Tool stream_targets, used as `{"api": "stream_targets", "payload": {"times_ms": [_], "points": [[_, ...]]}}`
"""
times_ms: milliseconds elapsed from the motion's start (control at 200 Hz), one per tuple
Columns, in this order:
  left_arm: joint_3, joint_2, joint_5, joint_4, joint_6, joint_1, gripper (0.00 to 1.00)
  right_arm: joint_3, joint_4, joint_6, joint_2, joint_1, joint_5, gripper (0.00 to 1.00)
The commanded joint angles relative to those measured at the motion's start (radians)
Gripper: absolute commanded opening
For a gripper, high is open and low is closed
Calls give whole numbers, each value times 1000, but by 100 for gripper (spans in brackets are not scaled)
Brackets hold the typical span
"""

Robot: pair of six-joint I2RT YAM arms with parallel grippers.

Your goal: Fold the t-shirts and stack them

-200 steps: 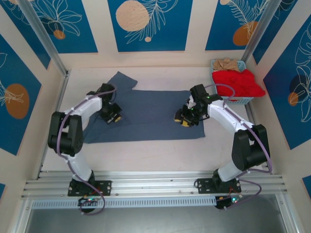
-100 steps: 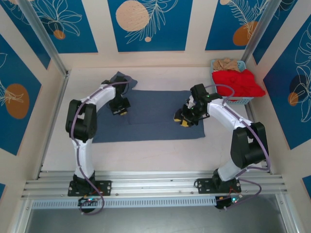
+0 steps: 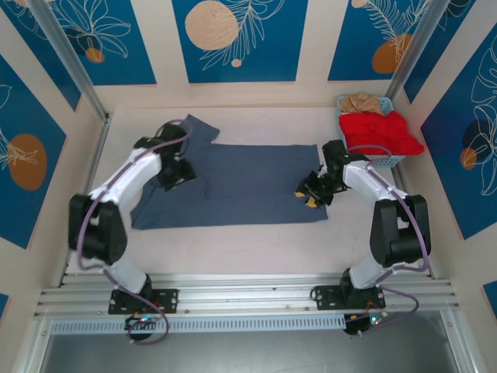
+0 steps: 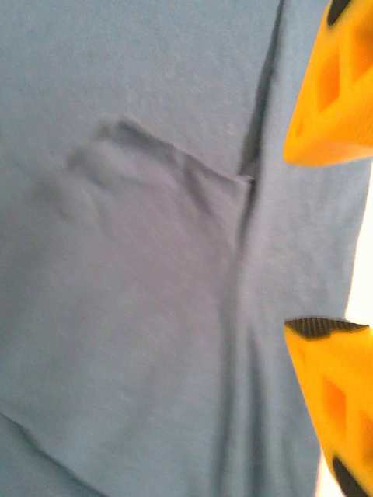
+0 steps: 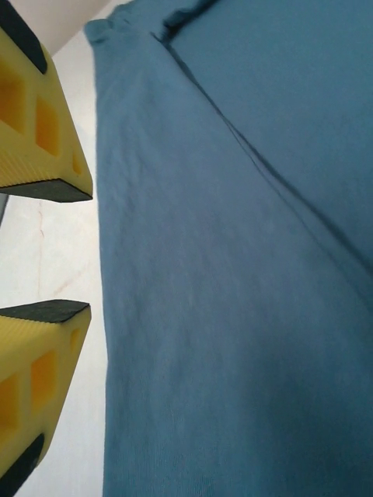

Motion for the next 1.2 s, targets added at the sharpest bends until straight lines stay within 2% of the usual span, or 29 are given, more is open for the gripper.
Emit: {"api": "stream_targets", "payload": {"times_ms": [0, 105, 235, 435, 575, 770, 1045, 1200], "points": [[-212, -25, 147, 55, -91, 153, 42, -4, -40, 10, -4, -28, 36, 38], [-259, -4, 175, 92, -118, 224, 33, 18, -60, -1, 46, -34, 67, 36], [-224, 96, 147, 109, -118, 265, 30, 72, -112, -10, 146, -30, 110, 30], [-184, 171, -42, 55, -88, 311, 26, 173, -223, -6, 283, 26, 213, 29], [-232, 170, -61, 51, -77, 338, 25, 187, -266, 9, 326, 71, 248, 28], [-341, 77, -53, 51, -104, 361, 25, 132, -299, 30, 306, 132, 278, 28], [-484, -72, -60, 34, -102, 376, 26, -30, -287, 96, 190, 196, 279, 28], [-504, -82, -53, 34, -95, 382, 26, -78, -278, 120, 133, 223, 283, 28]]}}
